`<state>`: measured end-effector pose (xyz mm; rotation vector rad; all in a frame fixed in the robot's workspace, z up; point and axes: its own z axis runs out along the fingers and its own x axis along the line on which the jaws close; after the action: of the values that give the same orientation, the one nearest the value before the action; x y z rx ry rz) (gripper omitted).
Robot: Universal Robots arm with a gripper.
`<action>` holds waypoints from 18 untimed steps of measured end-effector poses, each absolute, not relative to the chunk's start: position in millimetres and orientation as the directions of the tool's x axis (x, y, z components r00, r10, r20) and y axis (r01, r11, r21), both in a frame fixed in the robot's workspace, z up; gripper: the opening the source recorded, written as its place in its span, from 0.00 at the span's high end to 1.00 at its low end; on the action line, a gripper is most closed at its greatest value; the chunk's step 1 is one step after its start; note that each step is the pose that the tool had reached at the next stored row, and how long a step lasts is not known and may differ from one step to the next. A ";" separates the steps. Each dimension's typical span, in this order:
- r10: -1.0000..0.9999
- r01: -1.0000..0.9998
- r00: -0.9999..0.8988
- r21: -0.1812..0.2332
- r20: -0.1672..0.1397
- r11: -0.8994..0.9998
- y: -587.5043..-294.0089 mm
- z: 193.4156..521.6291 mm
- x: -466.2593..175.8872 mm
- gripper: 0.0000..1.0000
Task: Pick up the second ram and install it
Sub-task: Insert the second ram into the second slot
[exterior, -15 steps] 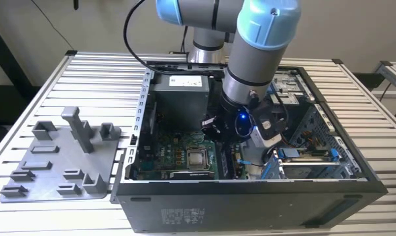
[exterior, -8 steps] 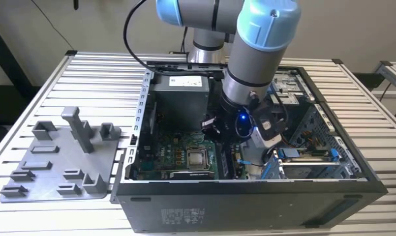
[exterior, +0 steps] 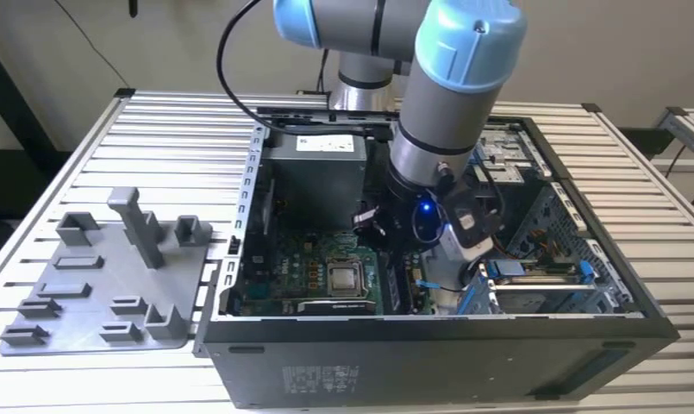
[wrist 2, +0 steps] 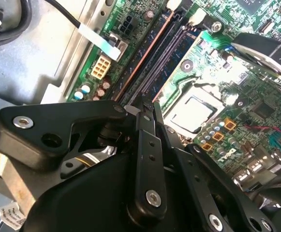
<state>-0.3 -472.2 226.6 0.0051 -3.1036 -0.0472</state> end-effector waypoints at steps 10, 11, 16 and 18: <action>-0.004 -0.003 -0.999 0.031 0.038 1.000 -472.4 226.3 -0.3 0.86; -0.004 -0.003 -0.999 0.030 0.038 1.000 -472.4 226.3 -0.3 0.86; 0.009 0.010 -0.999 0.031 0.038 0.999 -472.4 226.0 -0.3 0.86; 0.019 0.020 -0.999 0.031 0.038 0.999 -472.4 225.7 -0.2 0.86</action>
<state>-0.2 -472.4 225.7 -0.0304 -3.1035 -0.0483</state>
